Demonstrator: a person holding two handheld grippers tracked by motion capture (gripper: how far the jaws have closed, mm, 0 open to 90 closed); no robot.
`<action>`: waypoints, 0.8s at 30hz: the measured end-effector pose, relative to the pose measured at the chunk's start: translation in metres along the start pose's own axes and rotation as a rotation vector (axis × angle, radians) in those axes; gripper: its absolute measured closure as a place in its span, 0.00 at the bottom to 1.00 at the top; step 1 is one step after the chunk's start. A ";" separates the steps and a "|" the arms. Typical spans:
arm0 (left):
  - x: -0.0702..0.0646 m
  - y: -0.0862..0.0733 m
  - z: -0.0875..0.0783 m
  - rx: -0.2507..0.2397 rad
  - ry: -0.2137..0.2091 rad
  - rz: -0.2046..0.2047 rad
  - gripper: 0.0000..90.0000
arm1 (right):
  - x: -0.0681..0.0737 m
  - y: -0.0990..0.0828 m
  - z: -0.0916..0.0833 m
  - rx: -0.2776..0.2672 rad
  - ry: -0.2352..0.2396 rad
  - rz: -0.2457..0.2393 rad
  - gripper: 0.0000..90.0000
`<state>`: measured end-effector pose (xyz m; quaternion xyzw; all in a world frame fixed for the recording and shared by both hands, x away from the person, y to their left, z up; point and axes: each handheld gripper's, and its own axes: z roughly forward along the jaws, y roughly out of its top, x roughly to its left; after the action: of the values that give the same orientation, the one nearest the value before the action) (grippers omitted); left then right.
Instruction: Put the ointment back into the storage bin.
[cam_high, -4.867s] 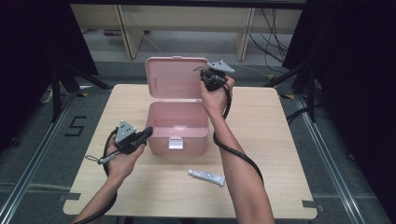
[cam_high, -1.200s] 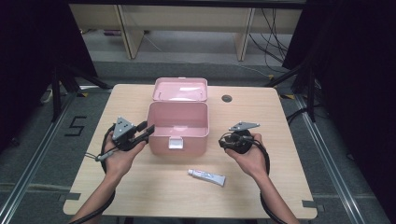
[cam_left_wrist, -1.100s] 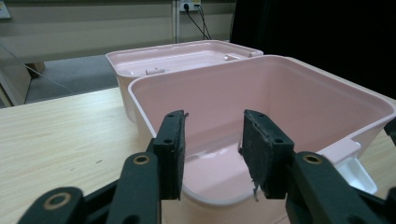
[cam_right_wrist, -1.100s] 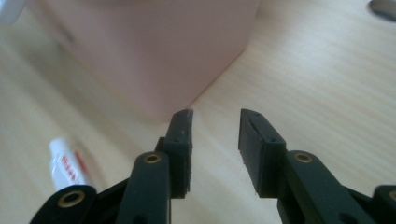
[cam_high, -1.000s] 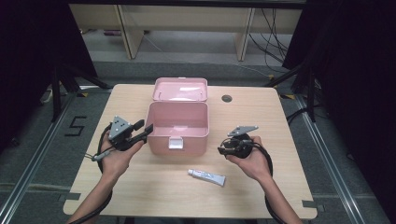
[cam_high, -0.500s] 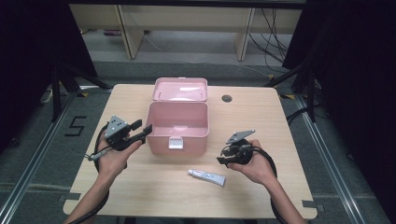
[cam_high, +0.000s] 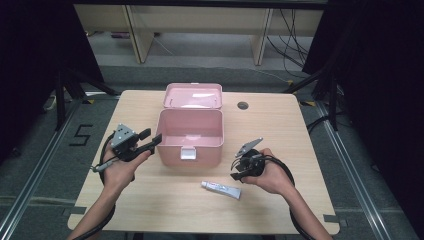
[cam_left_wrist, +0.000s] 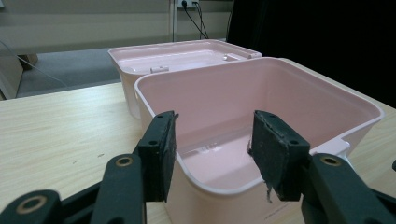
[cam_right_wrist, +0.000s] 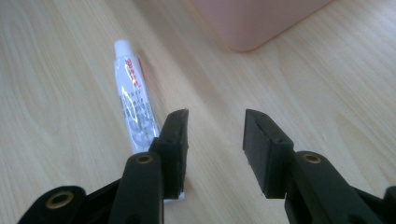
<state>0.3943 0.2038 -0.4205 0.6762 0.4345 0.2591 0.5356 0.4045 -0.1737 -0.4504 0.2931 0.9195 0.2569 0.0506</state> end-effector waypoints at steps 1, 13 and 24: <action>0.000 0.000 -0.001 -0.001 -0.001 -0.005 0.55 | 0.001 0.001 0.001 0.009 0.000 -0.007 0.69; 0.001 0.001 -0.002 0.005 -0.001 0.001 0.55 | 0.010 0.015 0.004 0.120 0.038 -0.112 0.70; -0.002 0.002 0.000 0.011 -0.008 0.005 0.55 | 0.024 0.024 0.017 0.232 0.058 -0.221 0.71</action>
<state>0.3941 0.2015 -0.4186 0.6813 0.4319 0.2552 0.5331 0.4014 -0.1358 -0.4512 0.1863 0.9708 0.1502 0.0177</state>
